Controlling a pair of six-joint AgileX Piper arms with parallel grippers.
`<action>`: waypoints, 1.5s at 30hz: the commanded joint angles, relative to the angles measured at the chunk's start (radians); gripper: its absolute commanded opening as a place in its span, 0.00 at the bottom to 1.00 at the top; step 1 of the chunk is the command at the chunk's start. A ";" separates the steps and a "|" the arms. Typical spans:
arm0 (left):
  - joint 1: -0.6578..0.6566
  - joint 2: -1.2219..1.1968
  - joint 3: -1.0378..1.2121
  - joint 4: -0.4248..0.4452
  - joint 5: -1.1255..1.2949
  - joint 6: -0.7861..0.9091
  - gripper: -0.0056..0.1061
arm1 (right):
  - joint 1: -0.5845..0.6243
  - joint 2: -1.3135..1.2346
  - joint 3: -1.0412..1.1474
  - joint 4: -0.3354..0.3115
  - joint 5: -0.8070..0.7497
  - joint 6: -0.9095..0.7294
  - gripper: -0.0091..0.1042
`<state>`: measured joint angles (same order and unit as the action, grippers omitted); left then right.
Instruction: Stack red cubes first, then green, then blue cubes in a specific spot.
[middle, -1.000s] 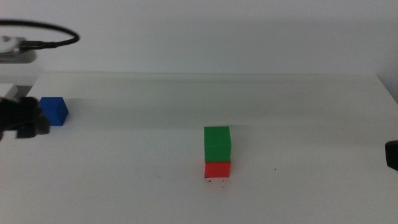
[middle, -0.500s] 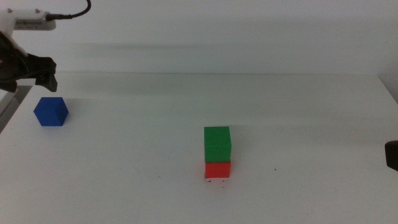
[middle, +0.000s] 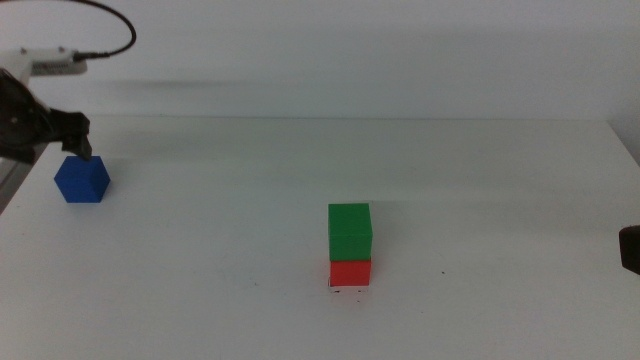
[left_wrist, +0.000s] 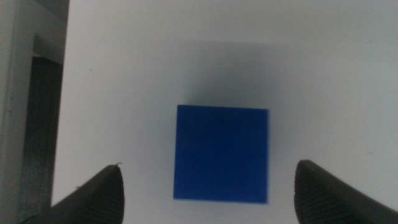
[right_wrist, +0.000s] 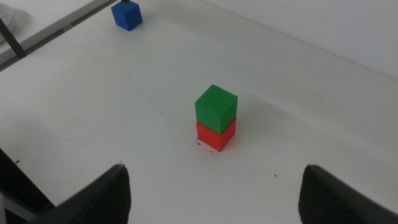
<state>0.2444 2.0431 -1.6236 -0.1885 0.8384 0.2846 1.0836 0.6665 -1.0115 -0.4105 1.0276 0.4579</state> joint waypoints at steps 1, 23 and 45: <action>0.007 0.022 -0.007 -0.012 -0.032 0.006 0.89 | 0.002 -0.003 -0.007 -0.006 -0.005 -0.004 0.90; 0.005 0.080 -0.006 -0.148 -0.026 0.109 0.32 | 0.002 -0.003 -0.007 -0.006 -0.005 -0.004 0.90; -1.047 -0.477 0.202 0.545 0.172 -1.227 0.03 | 0.002 -0.003 -0.007 -0.006 -0.005 -0.004 0.90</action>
<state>-0.7523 1.5358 -1.3615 0.2801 0.9643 -0.8579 1.0836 0.6665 -1.0115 -0.4105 1.0276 0.4579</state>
